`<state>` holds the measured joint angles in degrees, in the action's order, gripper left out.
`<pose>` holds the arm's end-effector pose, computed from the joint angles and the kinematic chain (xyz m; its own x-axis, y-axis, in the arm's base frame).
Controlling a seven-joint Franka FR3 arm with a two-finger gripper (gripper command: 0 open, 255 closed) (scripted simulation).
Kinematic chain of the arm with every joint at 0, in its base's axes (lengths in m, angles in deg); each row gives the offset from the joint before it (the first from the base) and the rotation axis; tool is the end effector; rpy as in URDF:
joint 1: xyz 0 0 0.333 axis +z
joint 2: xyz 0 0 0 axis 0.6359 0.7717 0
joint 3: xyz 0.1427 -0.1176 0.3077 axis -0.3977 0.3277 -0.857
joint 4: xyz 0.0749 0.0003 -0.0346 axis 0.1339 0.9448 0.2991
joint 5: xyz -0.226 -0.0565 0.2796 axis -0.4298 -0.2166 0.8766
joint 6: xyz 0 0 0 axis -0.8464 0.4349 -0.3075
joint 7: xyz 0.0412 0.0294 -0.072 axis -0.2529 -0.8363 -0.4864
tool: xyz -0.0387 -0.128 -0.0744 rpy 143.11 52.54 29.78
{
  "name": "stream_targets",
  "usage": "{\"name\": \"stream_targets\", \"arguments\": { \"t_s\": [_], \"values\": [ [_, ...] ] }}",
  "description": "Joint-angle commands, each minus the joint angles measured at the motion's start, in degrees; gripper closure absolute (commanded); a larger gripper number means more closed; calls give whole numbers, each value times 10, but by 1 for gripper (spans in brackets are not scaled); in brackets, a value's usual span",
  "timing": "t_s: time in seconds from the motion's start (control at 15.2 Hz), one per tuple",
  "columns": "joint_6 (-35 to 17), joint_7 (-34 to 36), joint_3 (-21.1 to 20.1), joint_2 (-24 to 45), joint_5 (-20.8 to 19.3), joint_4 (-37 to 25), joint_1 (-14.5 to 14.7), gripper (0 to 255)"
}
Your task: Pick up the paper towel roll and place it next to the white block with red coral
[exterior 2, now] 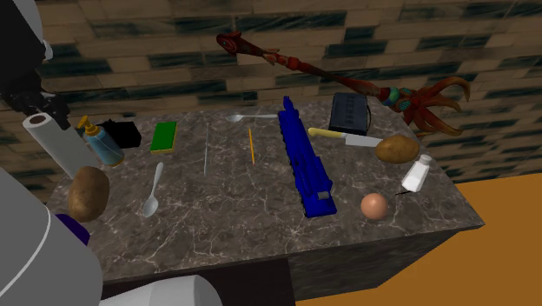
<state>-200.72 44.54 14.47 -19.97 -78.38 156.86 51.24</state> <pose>0.4996 0.3090 0.4268 0.9601 -0.2767 -0.0400 -0.2785 -0.9590 -0.0526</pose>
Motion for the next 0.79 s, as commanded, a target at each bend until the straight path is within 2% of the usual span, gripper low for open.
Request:
{"name": "stream_targets", "arguments": {
  "t_s": [0.0, 0.33, 0.4, 0.73],
  "values": [
    [-2, 0, 0, 0, 0, 1, 0, 255],
    [-2, 0, 0, 0, 0, 1, 0, 255],
    [-2, 0, 0, 0, 0, 1, 0, 0],
    [-2, 0, 0, 0, 0, 1, 0, 0]
  ]
}}
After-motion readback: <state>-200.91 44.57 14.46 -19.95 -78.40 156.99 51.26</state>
